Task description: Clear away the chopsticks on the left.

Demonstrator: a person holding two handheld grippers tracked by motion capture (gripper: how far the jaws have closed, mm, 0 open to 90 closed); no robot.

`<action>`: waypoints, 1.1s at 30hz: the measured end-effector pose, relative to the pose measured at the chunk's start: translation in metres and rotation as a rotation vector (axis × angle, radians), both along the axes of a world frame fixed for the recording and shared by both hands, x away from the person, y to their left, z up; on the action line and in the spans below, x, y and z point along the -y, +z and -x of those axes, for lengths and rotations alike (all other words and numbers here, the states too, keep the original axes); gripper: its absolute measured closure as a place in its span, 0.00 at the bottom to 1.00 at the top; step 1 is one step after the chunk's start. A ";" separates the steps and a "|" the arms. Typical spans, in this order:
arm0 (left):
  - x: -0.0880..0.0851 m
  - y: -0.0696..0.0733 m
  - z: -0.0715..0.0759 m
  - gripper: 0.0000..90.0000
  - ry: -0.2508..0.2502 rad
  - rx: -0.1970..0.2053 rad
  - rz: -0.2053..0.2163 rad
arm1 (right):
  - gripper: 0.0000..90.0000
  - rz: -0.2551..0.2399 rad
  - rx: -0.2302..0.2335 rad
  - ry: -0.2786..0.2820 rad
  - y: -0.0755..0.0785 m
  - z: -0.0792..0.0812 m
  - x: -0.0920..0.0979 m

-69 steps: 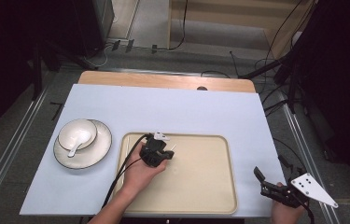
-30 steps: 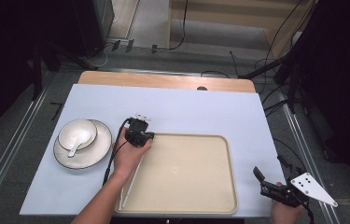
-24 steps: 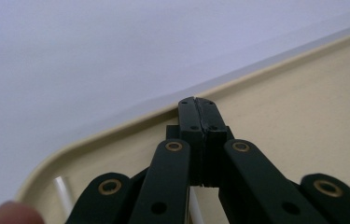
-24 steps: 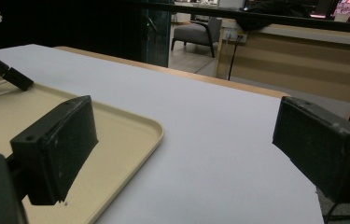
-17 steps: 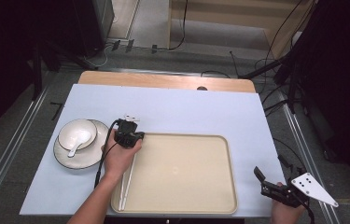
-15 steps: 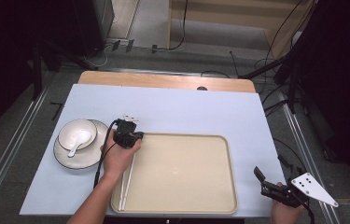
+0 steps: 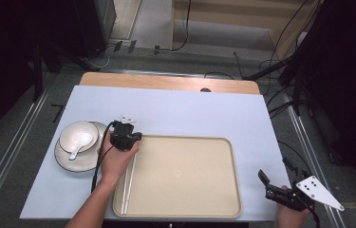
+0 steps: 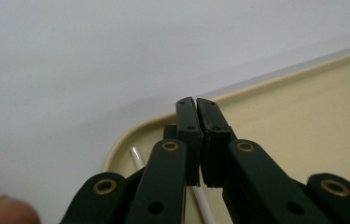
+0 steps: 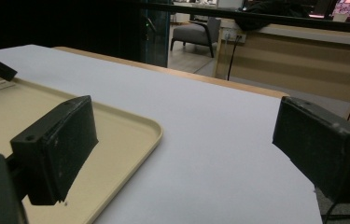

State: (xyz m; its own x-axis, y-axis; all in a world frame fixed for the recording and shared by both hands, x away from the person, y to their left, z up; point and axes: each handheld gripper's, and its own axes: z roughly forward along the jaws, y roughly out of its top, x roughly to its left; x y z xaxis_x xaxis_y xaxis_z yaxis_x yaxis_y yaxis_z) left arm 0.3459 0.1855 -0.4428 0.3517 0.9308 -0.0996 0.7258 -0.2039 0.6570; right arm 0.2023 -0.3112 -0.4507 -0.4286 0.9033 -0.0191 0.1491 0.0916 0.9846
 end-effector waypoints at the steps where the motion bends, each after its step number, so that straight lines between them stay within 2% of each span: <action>1: -0.001 0.002 0.006 1.00 -0.007 0.006 -0.008 | 0.07 0.001 -0.001 0.000 0.000 0.000 0.000; 5: -0.005 0.002 0.036 1.00 -0.047 0.010 -0.015 | 0.07 0.000 -0.005 -0.002 -0.001 0.000 0.001; 10: -0.013 -0.003 0.072 1.00 -0.067 -0.003 -0.011 | 0.07 -0.001 -0.008 -0.006 -0.001 0.001 0.001; 11: -0.014 -0.004 0.078 1.00 -0.068 -0.002 0.001 | 0.07 0.000 -0.006 -0.007 -0.001 0.001 0.002; 14: -0.017 -0.005 0.094 1.00 -0.069 -0.002 0.004 | 0.07 0.000 -0.006 -0.008 -0.001 0.002 0.001; 16: -0.019 -0.006 0.102 1.00 -0.075 -0.008 -0.010 | 0.07 -0.001 -0.011 -0.008 -0.001 0.002 0.000; 18: -0.022 -0.006 0.109 1.00 -0.076 -0.016 0.002 | 0.07 0.000 -0.013 -0.006 -0.001 0.002 0.000; 23: -0.021 -0.007 0.124 1.00 -0.096 -0.023 -0.002 | 0.07 -0.001 -0.013 -0.004 -0.001 0.003 -0.001; 33: -0.021 -0.011 0.136 1.00 -0.116 -0.050 0.011 | 0.07 0.002 -0.015 -0.004 -0.002 0.003 -0.001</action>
